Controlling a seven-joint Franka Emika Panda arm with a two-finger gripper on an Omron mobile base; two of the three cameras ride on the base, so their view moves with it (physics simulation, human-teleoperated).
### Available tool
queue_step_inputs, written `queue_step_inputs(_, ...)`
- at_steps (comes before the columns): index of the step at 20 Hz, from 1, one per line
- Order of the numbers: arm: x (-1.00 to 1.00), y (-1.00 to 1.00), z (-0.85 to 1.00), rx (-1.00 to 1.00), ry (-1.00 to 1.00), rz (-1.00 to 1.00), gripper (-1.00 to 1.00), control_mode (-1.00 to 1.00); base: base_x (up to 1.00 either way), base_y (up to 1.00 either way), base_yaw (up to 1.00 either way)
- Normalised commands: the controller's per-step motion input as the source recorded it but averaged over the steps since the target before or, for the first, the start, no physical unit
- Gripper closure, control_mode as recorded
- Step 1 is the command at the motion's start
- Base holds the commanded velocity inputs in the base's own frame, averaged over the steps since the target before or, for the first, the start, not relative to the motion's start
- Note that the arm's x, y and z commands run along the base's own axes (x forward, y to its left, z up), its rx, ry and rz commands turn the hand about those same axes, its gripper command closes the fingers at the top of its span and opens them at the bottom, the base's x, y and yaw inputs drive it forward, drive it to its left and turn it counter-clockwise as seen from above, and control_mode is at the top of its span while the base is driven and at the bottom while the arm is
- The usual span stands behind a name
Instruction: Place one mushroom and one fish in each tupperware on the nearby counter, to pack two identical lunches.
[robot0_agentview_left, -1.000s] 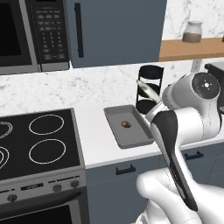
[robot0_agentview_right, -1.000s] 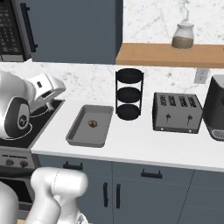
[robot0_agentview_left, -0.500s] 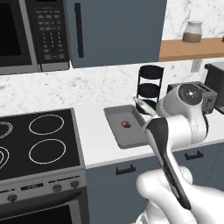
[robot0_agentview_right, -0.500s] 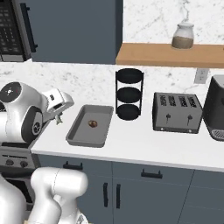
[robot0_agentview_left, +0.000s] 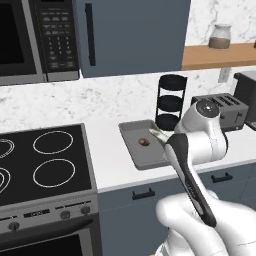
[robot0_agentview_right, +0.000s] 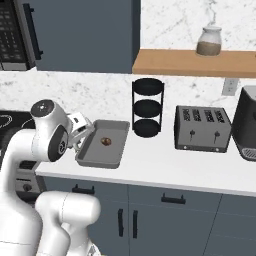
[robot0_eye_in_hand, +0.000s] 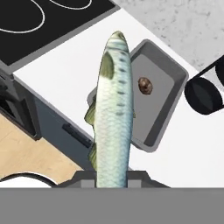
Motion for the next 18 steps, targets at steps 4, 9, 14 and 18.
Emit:
queue_step_inputs(4,0.44,-0.25,-0.2,0.0,0.07,0.06,1.0,-1.0,0.0,0.0,0.0)
queue_step_inputs(9,0.56,-0.32,-0.37,0.0,0.01,0.02,1.0,-1.0,0.0,0.0,0.0)
queue_step_inputs(14,0.6,-0.13,-0.59,-0.02,0.0,0.03,1.0,-1.0,0.0,0.0,0.0)
queue_step_inputs(18,0.5,0.0,-0.28,0.0,0.14,0.02,1.0,-1.0,0.0,0.0,0.0)
